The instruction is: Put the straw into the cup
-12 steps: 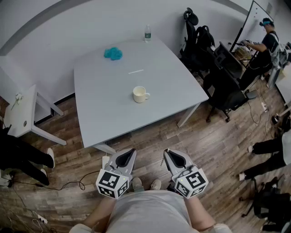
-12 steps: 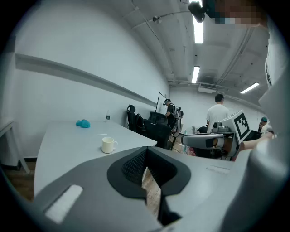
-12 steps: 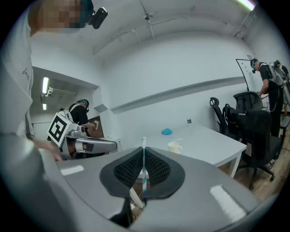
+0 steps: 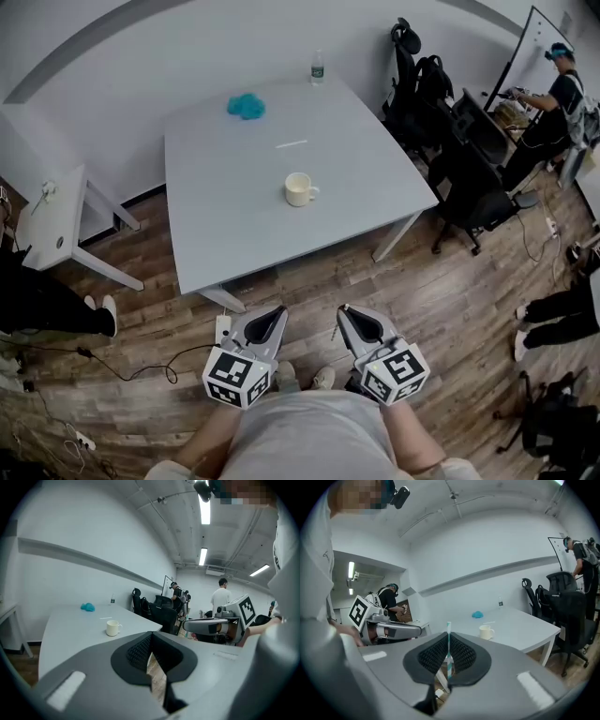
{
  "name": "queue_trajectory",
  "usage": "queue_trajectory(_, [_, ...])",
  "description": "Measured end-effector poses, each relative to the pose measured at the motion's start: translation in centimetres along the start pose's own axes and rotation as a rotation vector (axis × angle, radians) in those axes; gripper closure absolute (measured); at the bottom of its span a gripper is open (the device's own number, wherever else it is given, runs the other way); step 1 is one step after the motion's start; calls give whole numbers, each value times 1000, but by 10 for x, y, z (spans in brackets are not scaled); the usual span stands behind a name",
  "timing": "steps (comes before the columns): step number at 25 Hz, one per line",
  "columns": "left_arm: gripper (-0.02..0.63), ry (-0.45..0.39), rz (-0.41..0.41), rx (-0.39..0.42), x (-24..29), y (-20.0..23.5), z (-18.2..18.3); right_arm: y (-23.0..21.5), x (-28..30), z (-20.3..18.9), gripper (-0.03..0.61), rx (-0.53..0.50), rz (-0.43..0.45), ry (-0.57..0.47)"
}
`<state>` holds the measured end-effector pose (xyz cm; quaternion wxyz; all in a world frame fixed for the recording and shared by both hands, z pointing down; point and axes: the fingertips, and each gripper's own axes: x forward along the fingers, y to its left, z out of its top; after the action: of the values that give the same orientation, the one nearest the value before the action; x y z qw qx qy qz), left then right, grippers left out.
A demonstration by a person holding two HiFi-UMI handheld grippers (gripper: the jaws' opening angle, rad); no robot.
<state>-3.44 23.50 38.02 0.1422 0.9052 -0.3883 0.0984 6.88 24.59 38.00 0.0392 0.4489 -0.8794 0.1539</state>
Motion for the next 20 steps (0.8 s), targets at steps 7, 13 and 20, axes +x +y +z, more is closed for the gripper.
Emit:
queue_trajectory(7, [595,-16,-8,-10,-13,5,0,16,3,1,561,38,3,-20])
queue_trajectory(13, [595,-23,-22,-9,-23,12,0,28,7,2,561,35,-10,-24])
queue_trajectory(20, [595,-31,-51,1,-37,26,1,44,15,3,561,42,-41,-40])
